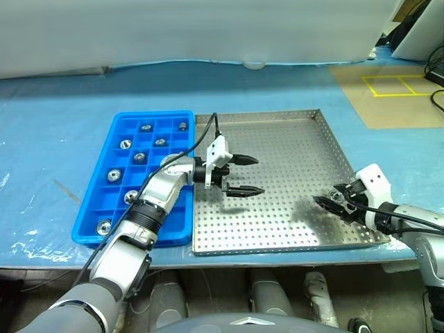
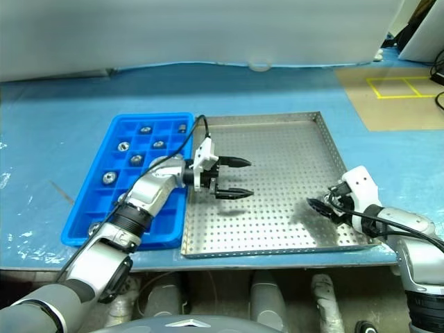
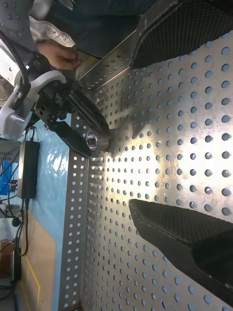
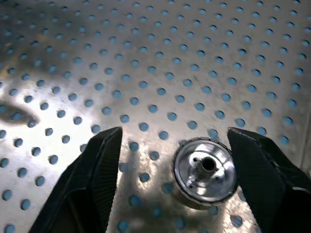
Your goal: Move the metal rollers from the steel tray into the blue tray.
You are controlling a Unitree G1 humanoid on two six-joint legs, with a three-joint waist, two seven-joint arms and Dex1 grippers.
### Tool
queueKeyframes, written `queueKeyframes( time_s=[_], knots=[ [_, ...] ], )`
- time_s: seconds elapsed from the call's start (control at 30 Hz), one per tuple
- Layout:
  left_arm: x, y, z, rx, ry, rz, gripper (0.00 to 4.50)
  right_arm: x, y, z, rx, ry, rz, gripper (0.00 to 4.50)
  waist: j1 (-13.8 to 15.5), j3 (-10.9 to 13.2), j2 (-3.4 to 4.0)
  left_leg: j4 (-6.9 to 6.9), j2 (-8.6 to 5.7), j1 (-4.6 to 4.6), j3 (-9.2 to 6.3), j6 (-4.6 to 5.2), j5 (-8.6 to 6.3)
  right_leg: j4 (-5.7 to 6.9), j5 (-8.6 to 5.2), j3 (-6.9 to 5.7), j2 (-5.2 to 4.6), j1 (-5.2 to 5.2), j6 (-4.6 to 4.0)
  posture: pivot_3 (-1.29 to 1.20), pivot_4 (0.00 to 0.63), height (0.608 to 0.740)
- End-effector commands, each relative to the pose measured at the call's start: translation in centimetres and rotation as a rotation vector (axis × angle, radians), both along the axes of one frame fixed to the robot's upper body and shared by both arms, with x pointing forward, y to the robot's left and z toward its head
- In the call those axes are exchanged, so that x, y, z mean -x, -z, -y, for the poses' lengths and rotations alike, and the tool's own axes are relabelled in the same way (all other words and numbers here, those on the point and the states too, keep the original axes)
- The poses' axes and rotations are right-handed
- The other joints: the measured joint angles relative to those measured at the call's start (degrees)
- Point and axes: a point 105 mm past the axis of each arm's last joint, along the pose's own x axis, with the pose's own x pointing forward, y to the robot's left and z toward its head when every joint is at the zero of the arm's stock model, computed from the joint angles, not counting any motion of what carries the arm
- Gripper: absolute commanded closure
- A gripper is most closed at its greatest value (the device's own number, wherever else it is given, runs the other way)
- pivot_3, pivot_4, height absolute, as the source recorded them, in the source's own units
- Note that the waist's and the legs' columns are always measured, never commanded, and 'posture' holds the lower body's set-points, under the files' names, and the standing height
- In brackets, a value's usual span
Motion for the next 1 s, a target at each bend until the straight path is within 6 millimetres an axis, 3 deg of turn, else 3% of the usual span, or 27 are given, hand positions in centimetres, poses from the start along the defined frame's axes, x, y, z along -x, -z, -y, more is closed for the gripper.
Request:
queueKeyframes(
  time_s=[0.03, 0.1, 0.27, 0.47, 0.77, 1.0],
  knots=[
    [-0.1, -1.1, 0.0, 0.016, 0.009, 0.049, 0.0, 0.3, -0.1, 0.3, 0.021, -0.001, -0.015, 2.16, 0.01, 0.0, 0.0, 0.0, 0.0, 0.0, 0.0, 0.0, 0.0, 0.0, 0.0, 0.0, 0.0, -0.01, 0.0, -0.42, 0.15, 0.74],
    [-0.1, -1.1, -0.1, 0.018, 0.003, 0.048, 0.0, 0.1, -0.5, -0.2, 0.0, -0.018, -0.001, 2.79, -0.04, 0.0, 0.0, 0.01, 0.0, 0.0, 0.02, 0.01, -0.01, 0.0, -0.01, 0.01, -0.01, -0.01, 0.01, -0.41, 0.15, 0.74],
    [-0.6, -1.3, -1.0, 0.027, -0.049, 0.05, 0.0, -1.6, -3.1, -2.4, -0.068, -0.111, 0.11, 2.83, -0.12, 0.0, 0.0, 0.02, 0.0, 0.0, 0.03, 0.01, -0.01, 0.02, -0.01, 0.02, -0.01, -0.05, 0.02, -0.39, 0.15, 0.74],
    [-1.3, -1.8, -4.2, 0.035, -0.191, 0.064, 0.0, -4.3, -6.4, -8.4, -0.187, -0.377, 0.222, 2.83, 0.13, 0.0, 0.01, -0.03, 0.04, 0.01, 0.03, 0.01, 0.0, 0.07, 0.01, -0.01, 0.0, -0.08, -0.02, -0.21, 0.15, 0.74],
    [0.5, -1.8, -9.0, 0.025, -0.424, 0.067, 0.0, -7.2, -7.5, -17.3, -0.255, -0.781, 0.217, 2.83, 3.76, 0.01, 0.01, -0.15, 0.09, -0.08, 0.02, -0.03, 0.02, 0.09, 0.01, -0.18, -0.04, -0.15, -0.06, 0.14, 0.15, 0.74],
    [2.5, -2.0, -12.1, 0.017, -0.608, 0.069, 0.0, -7.6, -8.0, -22.1, -0.282, -1.04, 0.202, 2.83, 7.83, 0.02, 0.0, -0.16, 0.12, -0.15, -0.05, -0.06, 0.03, 0.12, 0.0, -0.29, -0.06, -0.16, -0.08, 0.33, 0.15, 0.74]
  ],
)
